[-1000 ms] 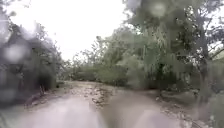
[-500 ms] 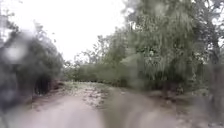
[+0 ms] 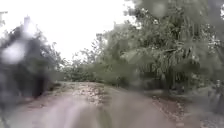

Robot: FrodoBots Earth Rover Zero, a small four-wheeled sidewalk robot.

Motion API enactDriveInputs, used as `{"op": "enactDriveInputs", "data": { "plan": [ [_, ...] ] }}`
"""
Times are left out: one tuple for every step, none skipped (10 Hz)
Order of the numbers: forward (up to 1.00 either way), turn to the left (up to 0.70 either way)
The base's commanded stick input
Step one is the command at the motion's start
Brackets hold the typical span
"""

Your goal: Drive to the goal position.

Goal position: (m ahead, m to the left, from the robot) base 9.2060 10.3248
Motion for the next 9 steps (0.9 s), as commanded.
{"op": "enactDriveInputs", "data": {
  "plan": [
    [0.7,0.14],
    [0.7,0.14],
    [0.7,0.14],
    [0.7,0.14],
    [0.7,0.14],
    [0.7,0.14],
    [0.7,0.14],
    [0.7,0.14],
    [0.7,0.14]
  ]
}}
